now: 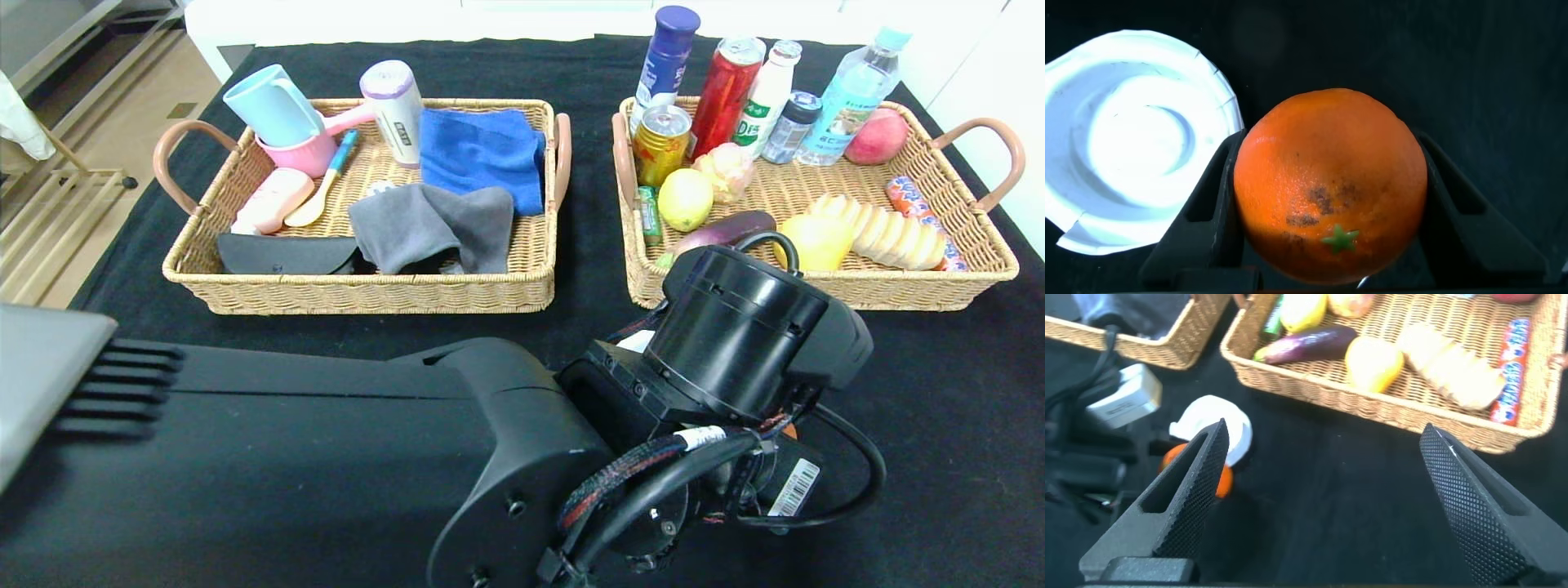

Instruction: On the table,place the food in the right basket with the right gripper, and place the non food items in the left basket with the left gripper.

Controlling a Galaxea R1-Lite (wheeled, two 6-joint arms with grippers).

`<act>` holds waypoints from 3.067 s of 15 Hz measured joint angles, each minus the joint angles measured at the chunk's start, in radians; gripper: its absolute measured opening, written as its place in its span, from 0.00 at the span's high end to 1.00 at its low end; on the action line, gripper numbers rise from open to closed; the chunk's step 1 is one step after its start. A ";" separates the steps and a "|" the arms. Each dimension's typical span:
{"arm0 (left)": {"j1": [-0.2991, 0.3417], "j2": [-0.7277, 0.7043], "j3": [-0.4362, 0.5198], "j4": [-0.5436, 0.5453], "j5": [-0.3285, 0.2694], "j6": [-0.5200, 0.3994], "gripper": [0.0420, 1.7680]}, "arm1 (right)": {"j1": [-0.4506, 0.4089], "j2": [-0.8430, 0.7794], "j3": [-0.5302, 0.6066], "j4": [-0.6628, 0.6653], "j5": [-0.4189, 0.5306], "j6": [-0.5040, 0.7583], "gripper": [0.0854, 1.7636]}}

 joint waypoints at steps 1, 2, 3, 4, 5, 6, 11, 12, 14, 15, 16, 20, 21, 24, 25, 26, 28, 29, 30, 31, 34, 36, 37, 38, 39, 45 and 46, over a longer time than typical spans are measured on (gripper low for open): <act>-0.003 0.000 0.000 0.000 0.000 0.002 0.33 | -0.003 0.001 -0.001 0.000 0.000 0.000 0.03; -0.005 0.003 0.000 -0.002 0.000 0.004 0.33 | -0.005 0.002 -0.001 0.000 0.000 0.000 0.03; -0.005 0.007 -0.001 -0.004 0.000 0.006 0.33 | -0.007 0.004 -0.001 0.000 0.000 0.000 0.03; -0.005 0.012 -0.003 -0.007 0.000 0.007 0.33 | -0.009 0.007 -0.001 -0.001 0.000 0.000 0.03; -0.005 0.018 -0.006 -0.008 0.000 0.010 0.33 | -0.014 0.008 -0.002 -0.001 0.001 0.000 0.03; -0.005 0.025 -0.010 -0.009 0.000 0.010 0.33 | -0.016 0.009 -0.002 0.000 0.001 0.000 0.03; -0.001 0.042 -0.017 -0.016 0.001 0.012 0.33 | -0.018 0.018 -0.002 0.000 0.002 0.000 0.03; -0.001 0.045 -0.018 -0.016 0.000 0.015 0.33 | -0.019 0.019 -0.001 0.000 0.002 0.000 0.03; 0.001 0.050 -0.018 -0.017 0.000 0.018 0.33 | -0.019 0.022 -0.001 -0.001 0.002 -0.001 0.03; 0.002 0.053 -0.019 -0.017 0.000 0.018 0.33 | -0.019 0.024 -0.001 -0.001 0.002 -0.001 0.03; 0.002 0.056 -0.019 -0.017 0.000 0.019 0.33 | -0.019 0.026 -0.001 -0.001 0.002 -0.001 0.03; 0.002 0.064 -0.029 -0.016 0.000 0.018 0.20 | -0.018 0.029 0.001 -0.001 0.002 -0.002 0.03; 0.002 0.065 -0.029 -0.016 0.000 0.018 0.18 | -0.018 0.030 0.001 -0.001 0.002 -0.001 0.03; 0.002 0.065 -0.029 -0.015 0.000 0.016 0.14 | -0.018 0.031 0.002 -0.003 0.002 -0.001 0.03; 0.002 0.065 -0.029 -0.014 0.001 0.016 0.12 | -0.018 0.031 0.002 -0.003 0.002 -0.001 0.03; 0.002 0.064 -0.027 -0.014 0.002 0.016 0.11 | -0.018 0.031 0.002 -0.004 0.003 -0.001 0.03; -0.005 0.052 -0.016 -0.009 0.003 0.016 0.09 | -0.020 0.027 -0.003 -0.005 0.003 0.000 0.03; -0.010 0.040 -0.003 -0.009 0.004 0.016 0.09 | -0.021 0.026 -0.004 -0.004 0.003 0.000 0.03; -0.015 0.023 0.014 -0.007 0.003 0.015 0.08 | -0.022 0.026 -0.006 -0.003 0.003 0.000 0.03; -0.019 0.004 0.032 -0.007 0.003 0.014 0.07 | -0.023 0.026 -0.006 -0.003 0.003 0.000 0.03; -0.029 -0.060 0.093 -0.005 0.004 0.013 0.06 | -0.022 0.029 -0.003 -0.002 0.003 0.000 0.03; -0.027 -0.097 0.133 -0.006 0.009 0.012 0.05 | -0.022 0.034 -0.001 -0.003 0.003 0.000 0.03; -0.021 -0.112 0.152 -0.010 0.013 0.011 0.05 | -0.022 0.037 0.001 -0.001 0.003 -0.001 0.03; -0.015 -0.128 0.168 -0.011 0.014 0.011 0.05 | -0.021 0.039 0.003 -0.002 0.003 -0.001 0.03; -0.010 -0.145 0.184 -0.011 0.016 0.012 0.05 | -0.019 0.040 0.005 -0.002 0.003 -0.002 0.03; 0.030 -0.240 0.212 -0.002 0.037 0.016 0.04 | -0.014 0.049 0.013 -0.002 0.003 -0.005 0.03; 0.039 -0.253 0.214 -0.001 0.038 0.016 0.04 | -0.014 0.049 0.014 -0.001 0.003 -0.005 0.03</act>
